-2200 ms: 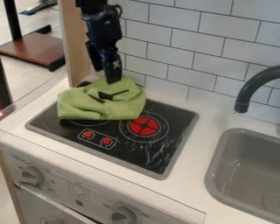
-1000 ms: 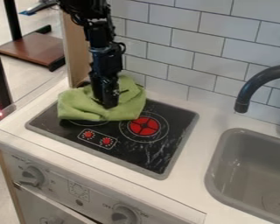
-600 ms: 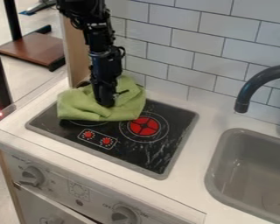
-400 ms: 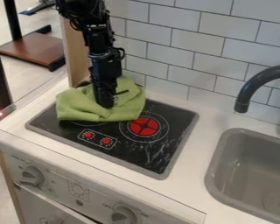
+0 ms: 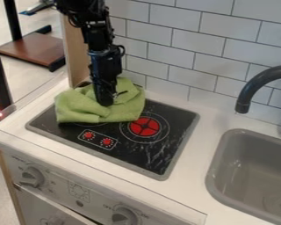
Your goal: Unfold the bottom left of the cloth
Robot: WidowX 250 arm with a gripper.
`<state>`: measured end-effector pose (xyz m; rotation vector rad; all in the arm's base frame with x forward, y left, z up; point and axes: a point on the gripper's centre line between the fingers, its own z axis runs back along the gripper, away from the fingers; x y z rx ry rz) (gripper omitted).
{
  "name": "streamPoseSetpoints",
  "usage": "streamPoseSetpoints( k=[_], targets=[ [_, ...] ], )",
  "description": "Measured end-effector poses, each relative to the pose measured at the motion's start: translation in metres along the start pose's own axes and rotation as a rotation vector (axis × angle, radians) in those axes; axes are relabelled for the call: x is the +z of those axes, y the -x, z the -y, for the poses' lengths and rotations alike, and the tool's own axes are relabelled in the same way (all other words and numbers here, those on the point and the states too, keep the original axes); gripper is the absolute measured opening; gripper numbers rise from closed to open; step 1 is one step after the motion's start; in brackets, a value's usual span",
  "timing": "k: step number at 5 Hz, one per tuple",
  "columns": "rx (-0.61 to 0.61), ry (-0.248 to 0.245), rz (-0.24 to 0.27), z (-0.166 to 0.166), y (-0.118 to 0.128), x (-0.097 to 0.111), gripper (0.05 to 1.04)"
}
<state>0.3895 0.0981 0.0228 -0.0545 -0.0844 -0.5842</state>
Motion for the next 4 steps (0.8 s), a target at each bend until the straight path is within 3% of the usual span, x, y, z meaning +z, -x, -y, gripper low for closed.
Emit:
streamPoseSetpoints(
  k=[1, 2, 4],
  targets=[
    [-0.008, 0.012, 0.016, 0.004, -0.002, 0.011, 0.048],
    [-0.022, 0.007, 0.063, 0.013, -0.003, 0.033, 0.048],
    [-0.086, 0.019, 0.096, 0.033, 0.026, 0.066, 0.048]
  ],
)
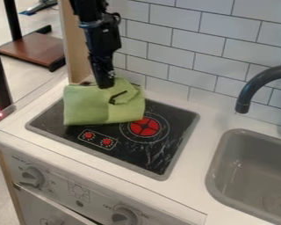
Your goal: Unfold the bottom left of the cloth
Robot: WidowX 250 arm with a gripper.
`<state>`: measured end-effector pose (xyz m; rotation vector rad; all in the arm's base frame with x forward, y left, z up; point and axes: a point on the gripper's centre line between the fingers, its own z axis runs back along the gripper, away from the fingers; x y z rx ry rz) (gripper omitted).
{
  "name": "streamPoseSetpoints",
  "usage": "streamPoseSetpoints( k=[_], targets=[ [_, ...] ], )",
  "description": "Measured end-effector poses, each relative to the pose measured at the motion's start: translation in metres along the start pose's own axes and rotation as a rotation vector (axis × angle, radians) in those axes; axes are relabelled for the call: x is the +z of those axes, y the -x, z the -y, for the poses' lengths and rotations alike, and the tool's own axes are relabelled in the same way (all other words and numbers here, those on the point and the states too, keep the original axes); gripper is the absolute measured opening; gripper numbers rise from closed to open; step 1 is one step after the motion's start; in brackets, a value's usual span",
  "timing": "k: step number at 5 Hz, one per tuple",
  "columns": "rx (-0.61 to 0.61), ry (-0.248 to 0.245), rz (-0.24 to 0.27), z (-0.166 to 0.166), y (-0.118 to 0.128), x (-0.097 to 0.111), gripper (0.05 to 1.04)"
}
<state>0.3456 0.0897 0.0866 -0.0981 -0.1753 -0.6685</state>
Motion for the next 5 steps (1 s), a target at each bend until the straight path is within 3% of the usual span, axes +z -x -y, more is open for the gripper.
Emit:
streamPoseSetpoints(
  k=[1, 2, 4, 5],
  targets=[
    [0.016, 0.002, -0.001, -0.003, 0.032, 0.009, 0.048],
    [0.029, 0.010, -0.037, -0.005, 0.058, 0.004, 0.048],
    [0.006, 0.036, -0.166, -0.003, 0.095, -0.040, 0.048],
    [0.033, 0.051, -0.174, -0.005, 0.107, -0.057, 0.048]
  ],
)
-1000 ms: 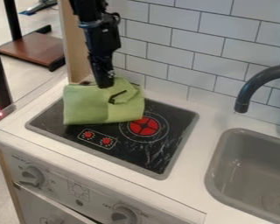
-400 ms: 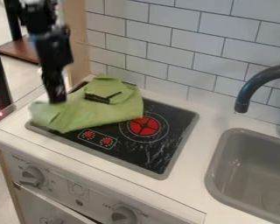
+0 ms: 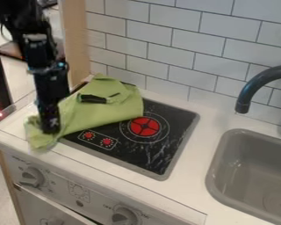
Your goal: Unfold the bottom left of the cloth
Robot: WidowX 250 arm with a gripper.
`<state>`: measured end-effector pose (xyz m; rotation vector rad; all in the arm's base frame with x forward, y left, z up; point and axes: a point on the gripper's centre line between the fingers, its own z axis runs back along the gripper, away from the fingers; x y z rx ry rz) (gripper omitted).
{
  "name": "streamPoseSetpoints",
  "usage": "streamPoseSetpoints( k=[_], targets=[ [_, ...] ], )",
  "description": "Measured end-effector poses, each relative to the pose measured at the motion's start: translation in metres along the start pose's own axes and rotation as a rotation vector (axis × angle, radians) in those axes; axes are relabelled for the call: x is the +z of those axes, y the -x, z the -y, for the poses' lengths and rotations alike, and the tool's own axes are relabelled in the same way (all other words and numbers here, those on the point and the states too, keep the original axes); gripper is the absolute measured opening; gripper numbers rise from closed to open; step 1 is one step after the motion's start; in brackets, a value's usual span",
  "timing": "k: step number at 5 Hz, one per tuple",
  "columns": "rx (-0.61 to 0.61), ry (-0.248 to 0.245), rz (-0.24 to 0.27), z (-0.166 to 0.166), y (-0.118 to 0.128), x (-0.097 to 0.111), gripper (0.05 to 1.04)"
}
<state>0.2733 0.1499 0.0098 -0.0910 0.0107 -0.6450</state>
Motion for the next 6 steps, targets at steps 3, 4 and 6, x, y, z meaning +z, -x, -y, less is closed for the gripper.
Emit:
streamPoseSetpoints(
  k=[3, 4, 6],
  targets=[
    [0.078, 0.017, -0.009, -0.001, 0.005, 0.001, 0.471],
    [0.085, 0.037, -0.005, 0.000, 0.003, 0.004, 0.767],
    [0.085, -0.013, 0.081, 0.000, -0.009, 0.046, 1.009]
  ],
)
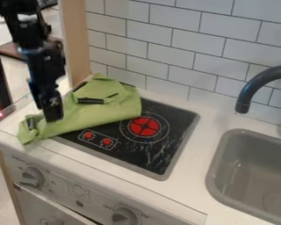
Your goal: Unfold the bottom left of the cloth
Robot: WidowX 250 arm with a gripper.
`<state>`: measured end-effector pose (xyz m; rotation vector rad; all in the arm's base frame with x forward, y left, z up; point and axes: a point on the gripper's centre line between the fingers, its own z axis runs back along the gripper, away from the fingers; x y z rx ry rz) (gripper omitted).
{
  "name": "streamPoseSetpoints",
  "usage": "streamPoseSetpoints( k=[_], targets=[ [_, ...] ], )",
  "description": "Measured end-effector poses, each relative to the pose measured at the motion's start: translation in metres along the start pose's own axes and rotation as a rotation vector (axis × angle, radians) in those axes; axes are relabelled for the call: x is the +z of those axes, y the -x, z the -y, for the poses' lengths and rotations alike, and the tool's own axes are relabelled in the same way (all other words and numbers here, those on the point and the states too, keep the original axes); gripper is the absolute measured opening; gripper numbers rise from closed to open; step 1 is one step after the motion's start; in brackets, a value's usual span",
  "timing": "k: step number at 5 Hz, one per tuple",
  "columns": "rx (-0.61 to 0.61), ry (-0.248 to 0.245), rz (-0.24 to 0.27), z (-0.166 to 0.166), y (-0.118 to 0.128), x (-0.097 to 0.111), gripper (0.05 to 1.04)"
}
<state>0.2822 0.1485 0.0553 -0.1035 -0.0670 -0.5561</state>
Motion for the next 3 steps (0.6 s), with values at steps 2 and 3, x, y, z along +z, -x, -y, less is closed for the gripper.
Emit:
streamPoseSetpoints(
  k=[2, 3],
  targets=[
    [-0.013, -0.077, 0.107, 0.007, -0.014, 0.052, 1.000],
    [-0.017, -0.087, 0.111, 0.007, -0.015, 0.055, 1.000]
  ],
)
